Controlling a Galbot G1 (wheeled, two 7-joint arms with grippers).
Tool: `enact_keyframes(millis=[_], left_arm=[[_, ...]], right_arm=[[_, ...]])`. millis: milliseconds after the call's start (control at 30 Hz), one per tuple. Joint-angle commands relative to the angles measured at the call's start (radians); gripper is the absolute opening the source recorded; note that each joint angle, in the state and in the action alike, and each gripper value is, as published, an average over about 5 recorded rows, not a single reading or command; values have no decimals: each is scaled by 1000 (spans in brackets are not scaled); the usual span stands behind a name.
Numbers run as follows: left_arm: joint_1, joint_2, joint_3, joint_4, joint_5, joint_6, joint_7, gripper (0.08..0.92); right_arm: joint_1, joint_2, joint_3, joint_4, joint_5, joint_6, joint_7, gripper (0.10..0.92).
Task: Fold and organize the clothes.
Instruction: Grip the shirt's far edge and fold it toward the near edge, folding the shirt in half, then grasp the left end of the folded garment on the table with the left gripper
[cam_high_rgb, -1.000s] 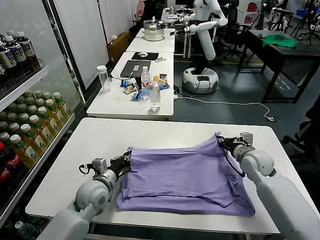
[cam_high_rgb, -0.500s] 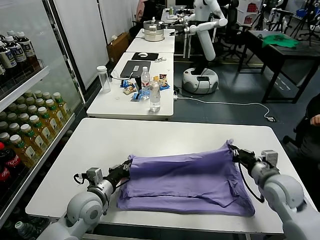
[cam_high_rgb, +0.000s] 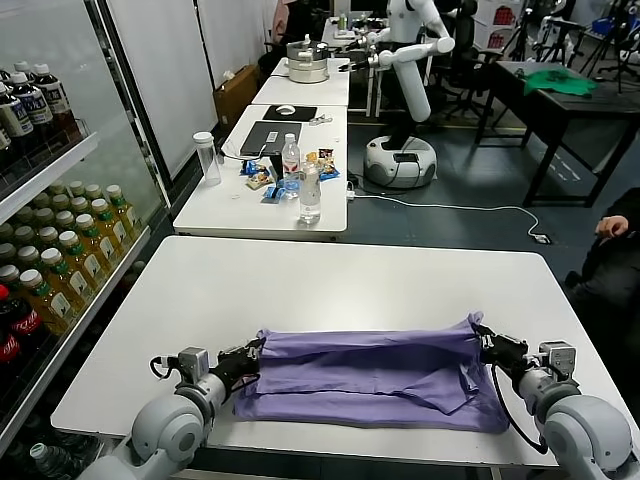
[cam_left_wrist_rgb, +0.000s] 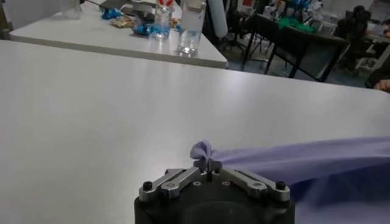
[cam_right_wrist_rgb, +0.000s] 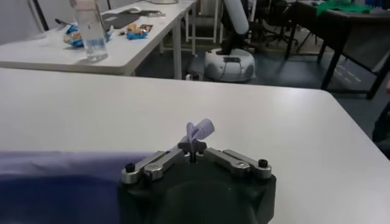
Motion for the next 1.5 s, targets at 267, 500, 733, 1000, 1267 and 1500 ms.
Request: enact_keyframes(millis=[267,500,733,1000,1267,1500], left_arm=[[96,-60,-25,-92,240,-93,-66,393],[277,-201,-16,-150,538,-194,-153,584],[334,-322,4,-57,684,-209,-209,774],[313,-377,6,-2,714,-221,-255,822],[294,-403,0,22,643,-207,-262,756],[285,-408,0,21,575,-217,-237,558]], right_arm=[[-104,45,47,72,-111,2,-15,445],[-146,68,66,84,-119,3,-15,653],[-177,90,63,85,-133,4,-17,803],[-191,91,64,94,-136,4,-18,823],[-209,84,76,108,-135,4,-18,823],[-221,79,83,122,-134,4,-18,823]])
